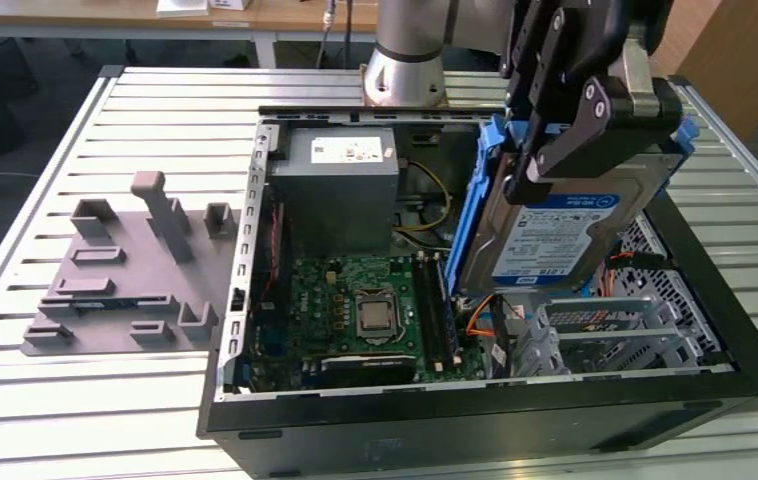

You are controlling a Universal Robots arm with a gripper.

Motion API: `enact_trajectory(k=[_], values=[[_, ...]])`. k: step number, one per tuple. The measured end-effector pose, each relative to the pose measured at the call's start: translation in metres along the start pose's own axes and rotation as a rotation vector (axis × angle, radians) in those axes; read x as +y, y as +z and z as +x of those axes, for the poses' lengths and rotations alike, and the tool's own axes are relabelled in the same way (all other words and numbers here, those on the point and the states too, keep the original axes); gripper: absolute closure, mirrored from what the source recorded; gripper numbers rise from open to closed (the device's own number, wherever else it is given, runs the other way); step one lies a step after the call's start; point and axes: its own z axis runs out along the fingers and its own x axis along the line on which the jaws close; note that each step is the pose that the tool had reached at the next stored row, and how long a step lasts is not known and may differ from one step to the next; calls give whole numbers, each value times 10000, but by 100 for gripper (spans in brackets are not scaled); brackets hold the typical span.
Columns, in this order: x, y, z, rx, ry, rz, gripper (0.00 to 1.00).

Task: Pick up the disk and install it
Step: 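Insert the disk into the insertion slot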

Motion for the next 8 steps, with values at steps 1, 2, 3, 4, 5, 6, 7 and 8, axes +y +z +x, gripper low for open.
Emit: enact_trajectory(k=[1,2,3,4,5,6,7,8], values=[[-3,9,8,0,0,0,64],[-4,19,14,-1,0,0,64],[-5,26,18,1,1,0,64],[-7,33,19,2,2,-1,64],[-12,37,19,3,-1,0,64],[-18,41,19,3,-1,-1,64],[-29,44,19,2,0,-1,64],[-43,47,19,2,0,-1,64]])
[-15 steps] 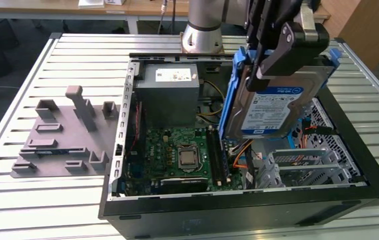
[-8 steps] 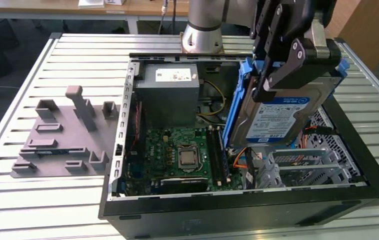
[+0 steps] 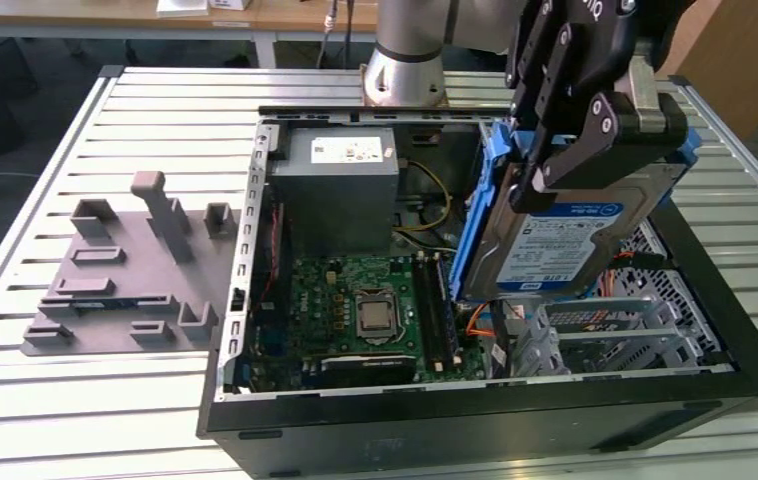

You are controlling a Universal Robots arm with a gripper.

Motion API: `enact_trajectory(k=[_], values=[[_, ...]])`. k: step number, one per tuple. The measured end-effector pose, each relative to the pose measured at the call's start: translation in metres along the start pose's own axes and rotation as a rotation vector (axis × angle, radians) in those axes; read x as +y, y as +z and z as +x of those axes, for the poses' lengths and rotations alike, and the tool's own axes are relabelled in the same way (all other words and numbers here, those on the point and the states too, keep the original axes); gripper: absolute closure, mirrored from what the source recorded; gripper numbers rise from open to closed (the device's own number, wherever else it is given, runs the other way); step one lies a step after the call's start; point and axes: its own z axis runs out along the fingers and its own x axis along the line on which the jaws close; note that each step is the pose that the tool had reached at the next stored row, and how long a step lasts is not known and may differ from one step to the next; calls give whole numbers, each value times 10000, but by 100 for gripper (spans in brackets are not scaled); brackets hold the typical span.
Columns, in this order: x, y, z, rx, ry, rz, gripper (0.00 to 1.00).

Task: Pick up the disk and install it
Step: 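Insert the disk into the insertion slot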

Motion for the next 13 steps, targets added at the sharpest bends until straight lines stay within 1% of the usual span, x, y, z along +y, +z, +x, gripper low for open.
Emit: enact_trajectory(k=[13], values=[[-181,16,-6,0,-1,-2,64]])
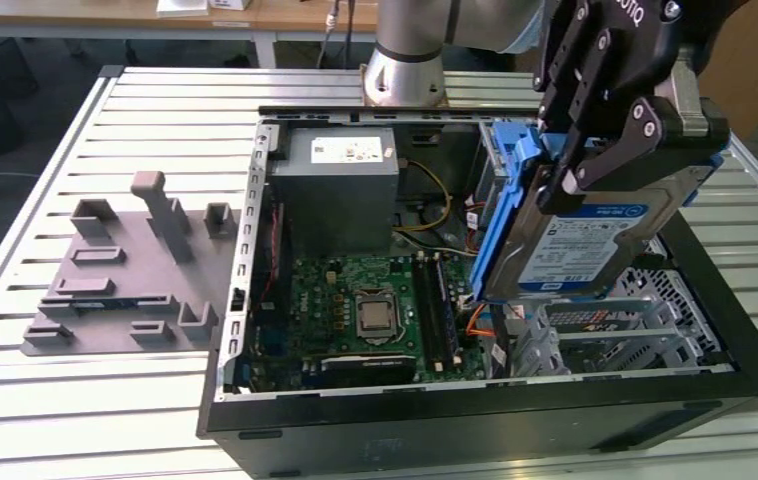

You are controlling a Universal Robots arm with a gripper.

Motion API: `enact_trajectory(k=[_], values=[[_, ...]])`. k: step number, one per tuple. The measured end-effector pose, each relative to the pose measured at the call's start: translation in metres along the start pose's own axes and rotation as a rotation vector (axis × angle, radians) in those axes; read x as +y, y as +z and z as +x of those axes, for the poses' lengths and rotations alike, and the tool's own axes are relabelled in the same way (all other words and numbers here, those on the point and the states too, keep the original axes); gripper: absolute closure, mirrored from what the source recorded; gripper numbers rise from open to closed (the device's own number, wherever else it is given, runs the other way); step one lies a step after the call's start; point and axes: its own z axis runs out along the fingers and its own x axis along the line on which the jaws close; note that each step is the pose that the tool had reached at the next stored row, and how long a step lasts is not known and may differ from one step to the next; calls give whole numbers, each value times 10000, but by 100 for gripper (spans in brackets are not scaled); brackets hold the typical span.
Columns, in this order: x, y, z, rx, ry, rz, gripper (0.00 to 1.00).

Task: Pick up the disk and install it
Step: 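Insert the disk into the insertion slot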

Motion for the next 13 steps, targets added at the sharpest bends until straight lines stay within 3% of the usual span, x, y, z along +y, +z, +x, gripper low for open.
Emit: enact_trajectory(k=[13], values=[[-141,4,-5,0,1,0,64]])
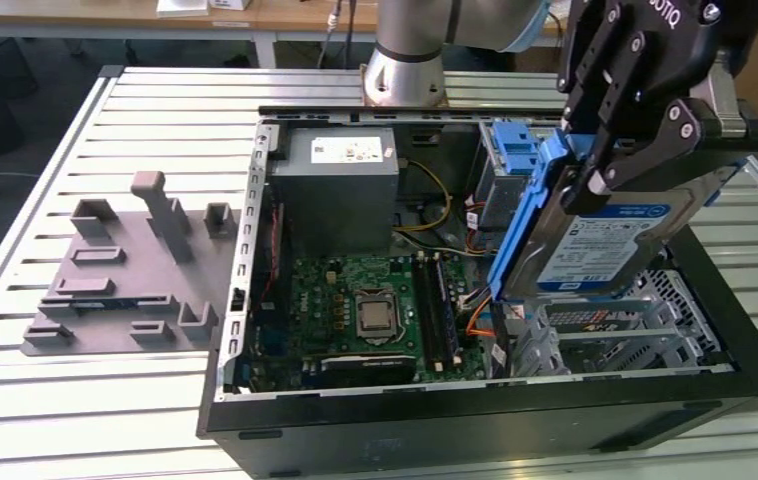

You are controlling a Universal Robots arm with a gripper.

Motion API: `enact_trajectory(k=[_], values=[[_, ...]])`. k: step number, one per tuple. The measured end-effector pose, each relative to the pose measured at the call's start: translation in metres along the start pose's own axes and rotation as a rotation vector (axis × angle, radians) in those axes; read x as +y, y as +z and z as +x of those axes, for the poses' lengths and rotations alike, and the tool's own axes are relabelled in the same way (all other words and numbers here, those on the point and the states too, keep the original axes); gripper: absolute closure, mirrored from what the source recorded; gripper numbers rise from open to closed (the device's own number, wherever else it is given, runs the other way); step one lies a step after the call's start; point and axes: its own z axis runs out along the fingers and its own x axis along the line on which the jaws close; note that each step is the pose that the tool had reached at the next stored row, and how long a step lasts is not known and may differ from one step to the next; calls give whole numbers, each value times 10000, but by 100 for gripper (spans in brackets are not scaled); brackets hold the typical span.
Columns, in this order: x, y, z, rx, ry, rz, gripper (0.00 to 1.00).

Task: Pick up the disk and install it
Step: 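Insert the disk into the insertion slot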

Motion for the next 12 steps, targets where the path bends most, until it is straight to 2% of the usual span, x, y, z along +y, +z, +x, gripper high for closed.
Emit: enact_trajectory(k=[12], values=[[-161,49,19,-1,-3,0,64]])
